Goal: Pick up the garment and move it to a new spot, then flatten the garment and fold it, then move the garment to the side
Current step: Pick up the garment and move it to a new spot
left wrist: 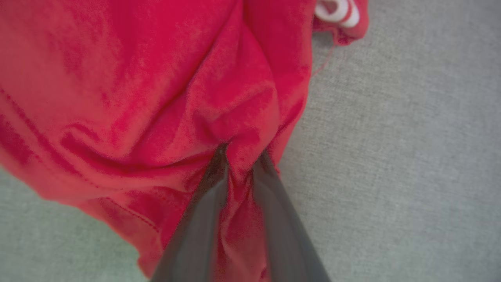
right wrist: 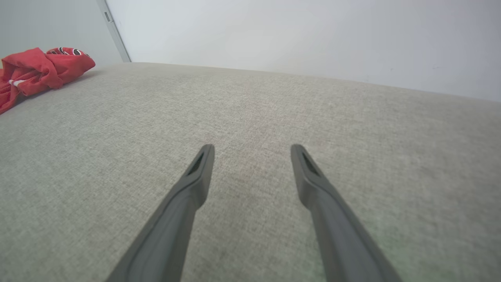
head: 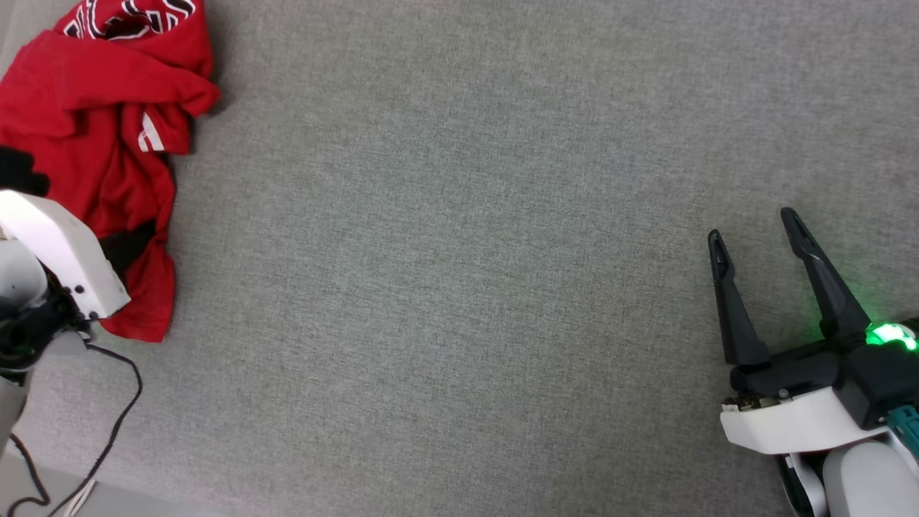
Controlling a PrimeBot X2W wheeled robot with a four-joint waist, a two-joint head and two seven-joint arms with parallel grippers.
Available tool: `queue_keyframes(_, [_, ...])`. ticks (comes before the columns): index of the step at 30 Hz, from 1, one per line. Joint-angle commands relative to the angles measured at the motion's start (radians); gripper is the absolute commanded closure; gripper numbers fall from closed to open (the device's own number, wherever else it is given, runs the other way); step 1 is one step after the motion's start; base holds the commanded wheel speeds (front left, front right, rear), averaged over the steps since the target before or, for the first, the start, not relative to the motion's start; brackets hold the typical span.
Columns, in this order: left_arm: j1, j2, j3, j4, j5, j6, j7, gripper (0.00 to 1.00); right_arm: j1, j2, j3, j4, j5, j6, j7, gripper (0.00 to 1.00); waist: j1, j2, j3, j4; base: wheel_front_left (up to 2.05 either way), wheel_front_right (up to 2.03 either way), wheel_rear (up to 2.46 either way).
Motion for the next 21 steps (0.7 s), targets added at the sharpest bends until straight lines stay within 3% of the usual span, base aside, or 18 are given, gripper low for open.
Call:
queue_keyframes(1, [0.033,-0.054,-0.036,0.012,-0.004,0.001,-0.008,1.00,-0.011,0.002,-0.003,0.022,0.005,-0.001,0.001,0.00,0.0001,0.0000,-0.016,0.000,0.00,0.00,0.00])
queue_keyframes(16, [0.016,0.129,-0.016,-0.054,0.213,0.001,-0.648,1.00,0.020,0.067,0.028,0.101,0.036,-0.001,-0.001,0.00,0.0001,0.0000,-0.302,-0.050,0.00,0.00,0.00])
queue_keyframes(21, [-0.021,0.159,0.012,-0.123,0.311,0.017,-0.741,1.00,0.043,0.085,0.039,0.122,0.048,-0.001,-0.001,0.00,0.0001,0.0000,-0.393,-0.082,0.00,0.00,0.00])
